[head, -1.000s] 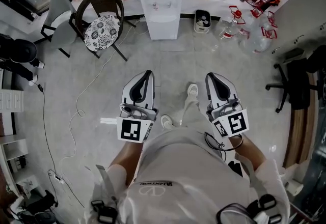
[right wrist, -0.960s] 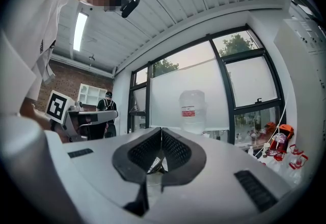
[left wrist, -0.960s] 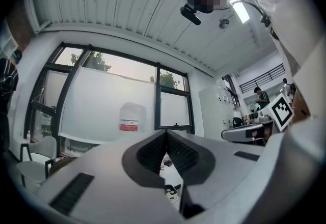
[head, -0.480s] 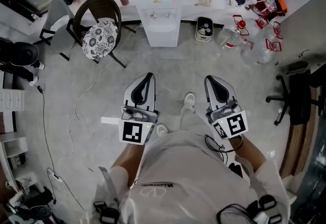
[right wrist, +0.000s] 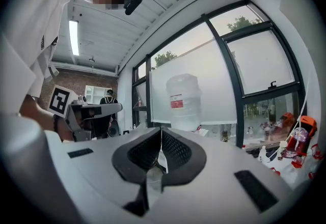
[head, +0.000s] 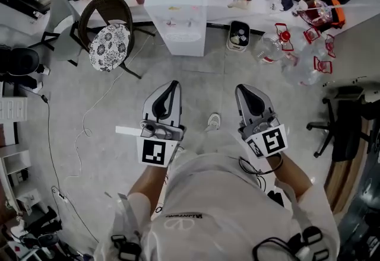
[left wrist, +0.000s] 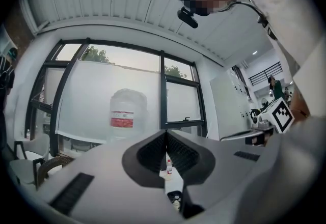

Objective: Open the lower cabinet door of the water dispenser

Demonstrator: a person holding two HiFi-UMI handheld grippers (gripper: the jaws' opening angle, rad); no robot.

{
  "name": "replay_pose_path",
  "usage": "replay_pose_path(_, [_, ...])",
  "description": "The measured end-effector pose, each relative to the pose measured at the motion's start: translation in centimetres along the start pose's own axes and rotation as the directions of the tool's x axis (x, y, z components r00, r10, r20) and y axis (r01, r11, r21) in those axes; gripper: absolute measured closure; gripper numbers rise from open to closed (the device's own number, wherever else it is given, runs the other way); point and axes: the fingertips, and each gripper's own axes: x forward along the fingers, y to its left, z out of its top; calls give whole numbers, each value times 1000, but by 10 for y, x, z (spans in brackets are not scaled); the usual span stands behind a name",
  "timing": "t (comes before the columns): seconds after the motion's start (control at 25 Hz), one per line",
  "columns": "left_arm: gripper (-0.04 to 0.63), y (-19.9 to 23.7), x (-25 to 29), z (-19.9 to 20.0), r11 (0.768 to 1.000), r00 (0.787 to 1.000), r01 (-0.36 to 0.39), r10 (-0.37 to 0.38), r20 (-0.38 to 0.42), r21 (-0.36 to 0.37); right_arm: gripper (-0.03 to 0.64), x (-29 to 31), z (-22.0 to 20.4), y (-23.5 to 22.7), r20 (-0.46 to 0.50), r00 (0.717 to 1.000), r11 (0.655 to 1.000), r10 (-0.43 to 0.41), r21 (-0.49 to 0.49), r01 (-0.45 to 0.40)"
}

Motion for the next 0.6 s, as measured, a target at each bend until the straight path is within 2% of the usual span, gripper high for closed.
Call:
replay_pose_path(0.2, [594,1,32,-23,999,999,-31,31,-20,10,600,33,-14,-35,-6,998,998,70,5,-70])
replay_pose_path(0.36, [594,7,54,-58,999,998,-40,41,-44,5,600,61,-36,-54,-7,997,997,80,-2,-80])
replay_pose_path(0.6, [594,29,90,-138,999,999,-32,32,-38,2,600,108,-113,-84,-28,996,996,89,-3,-90])
